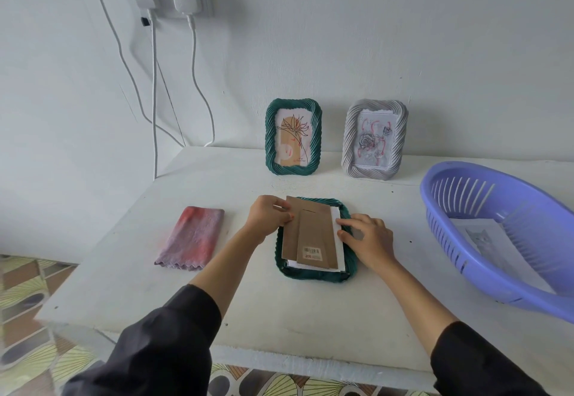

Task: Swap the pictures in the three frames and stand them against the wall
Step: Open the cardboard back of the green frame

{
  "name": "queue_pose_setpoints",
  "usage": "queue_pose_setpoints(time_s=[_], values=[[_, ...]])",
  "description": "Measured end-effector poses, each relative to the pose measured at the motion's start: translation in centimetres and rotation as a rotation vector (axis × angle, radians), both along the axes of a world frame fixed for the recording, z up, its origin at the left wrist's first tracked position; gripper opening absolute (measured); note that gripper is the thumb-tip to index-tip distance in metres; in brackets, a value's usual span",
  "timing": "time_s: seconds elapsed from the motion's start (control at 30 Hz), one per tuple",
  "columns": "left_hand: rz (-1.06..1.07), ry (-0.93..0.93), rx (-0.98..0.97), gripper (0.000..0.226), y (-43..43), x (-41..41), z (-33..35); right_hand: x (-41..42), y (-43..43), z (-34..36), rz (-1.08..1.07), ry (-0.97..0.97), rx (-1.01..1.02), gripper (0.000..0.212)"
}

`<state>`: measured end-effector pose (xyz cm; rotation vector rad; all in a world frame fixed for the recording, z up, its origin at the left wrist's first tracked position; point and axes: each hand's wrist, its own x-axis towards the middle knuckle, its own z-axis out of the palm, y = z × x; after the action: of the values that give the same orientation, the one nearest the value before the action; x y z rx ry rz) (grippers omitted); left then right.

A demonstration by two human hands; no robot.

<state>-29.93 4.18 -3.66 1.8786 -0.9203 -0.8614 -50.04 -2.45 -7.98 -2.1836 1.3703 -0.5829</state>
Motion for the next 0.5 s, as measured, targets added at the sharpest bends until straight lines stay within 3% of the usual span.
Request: queue_pose_setpoints(time_s=[0.23, 0.5], values=[[0.058, 0.122, -0.035, 0.031, 1.2, 2.7, 2.1, 0.0, -0.1, -0.1, -0.001, -0.007, 0.001, 0.026], [0.255, -0.013, 0.021, 0.039, 3.3, 6.4, 1.0, 0.1, 0.2, 0.1, -0.005, 0.006, 0.000, 0.027]])
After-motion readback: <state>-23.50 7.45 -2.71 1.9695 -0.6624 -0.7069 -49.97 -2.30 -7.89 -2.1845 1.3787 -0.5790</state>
